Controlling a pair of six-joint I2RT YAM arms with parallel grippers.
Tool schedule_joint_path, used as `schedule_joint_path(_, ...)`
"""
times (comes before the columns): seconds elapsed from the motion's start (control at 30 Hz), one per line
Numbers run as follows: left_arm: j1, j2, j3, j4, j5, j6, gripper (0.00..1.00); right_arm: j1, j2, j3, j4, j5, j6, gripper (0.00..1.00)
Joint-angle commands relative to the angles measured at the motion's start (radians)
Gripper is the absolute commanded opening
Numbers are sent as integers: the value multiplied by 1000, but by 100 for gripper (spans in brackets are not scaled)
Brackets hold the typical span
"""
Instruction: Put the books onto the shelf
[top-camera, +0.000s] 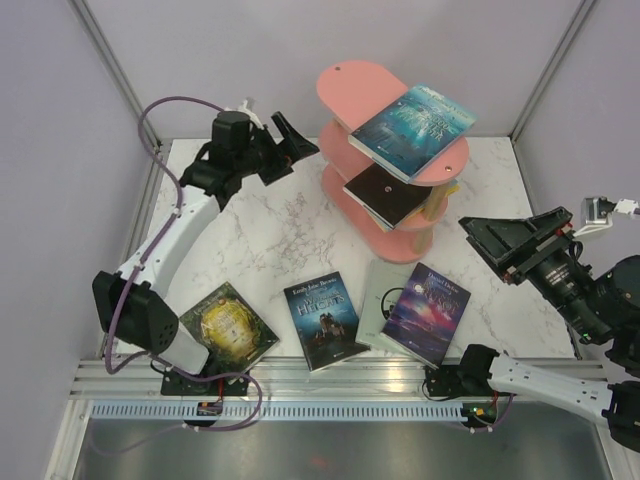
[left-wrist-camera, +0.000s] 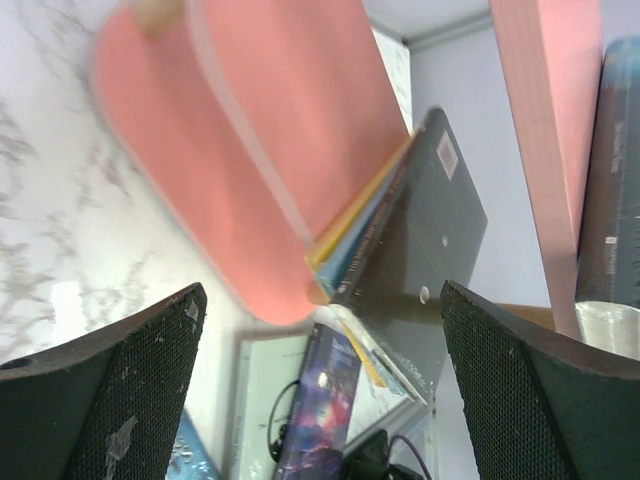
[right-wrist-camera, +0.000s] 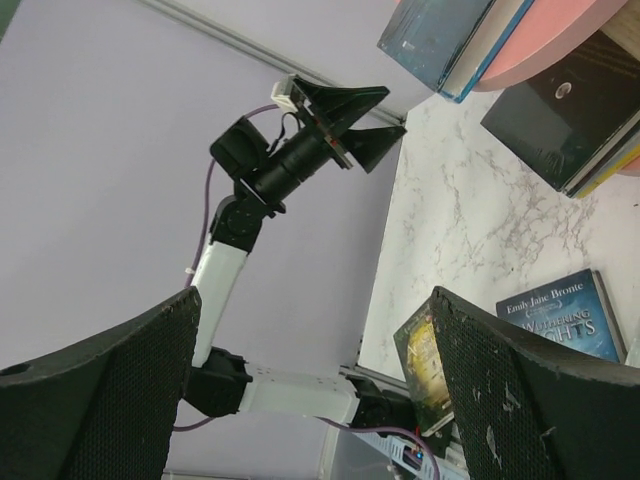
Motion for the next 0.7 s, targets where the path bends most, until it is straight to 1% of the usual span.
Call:
schedule_joint_path(0.0, 66, -119, -33, -85, -28, 119, 100, 1, 81, 2, 6, -71, -59, 98)
schedule_joint_path(0.07, 76, -192, -100, -116, -22, 142, 100, 1, 141, 19, -24, -105, -100, 98)
schedule_joint_path(0.1, 77, -218, -132, -143, -15, 159, 100, 3, 201, 20, -45, -148, -114, 98)
schedule_joint_path(0.13, 76, -281, -170, -153, -8, 161, 100, 1, 229, 14, -47, -168, -126, 97)
schedule_joint_path(0.17, 76, -315, -265, -159, 2, 159, 100, 1, 250, 2, -40, -191, -139, 97)
schedule_joint_path(0.2, 77, -349, -319, -162, 33, 147, 100, 3, 290, -30, -32, -221, -142, 97)
schedule_joint_path(0.23, 77, -425, -426, -165, 50, 137, 100, 3, 305, -48, -24, -237, -148, 97)
schedule_joint_path(0.33, 77, -539, -577, -169, 116, 112, 100, 3, 341, -140, 49, -294, -173, 97)
schedule_joint_path(0.37, 77, -617, -661, -174, 125, 109, 100, 1, 347, -165, 86, -308, -177, 98)
schedule_joint_path(0.43, 77, -689, -736, -194, 150, 86, 100, 3, 367, -231, 111, -340, -193, 97)
schedule_joint_path(0.47, 77, -758, -796, -199, 163, 69, 100, 14, 379, -269, 130, -344, -199, 97)
schedule_joint_path(0.53, 76, -818, -871, -208, 208, 45, 100, 31, 387, -308, 155, -346, -215, 97)
schedule_joint_path(0.6, 74, -869, -919, -209, 257, 24, 100, 49, 404, -361, 190, -352, -226, 97)
schedule_joint_path(0.67, 76, -883, -979, -218, 281, 17, 100, 57, 424, -406, 218, -372, -240, 97)
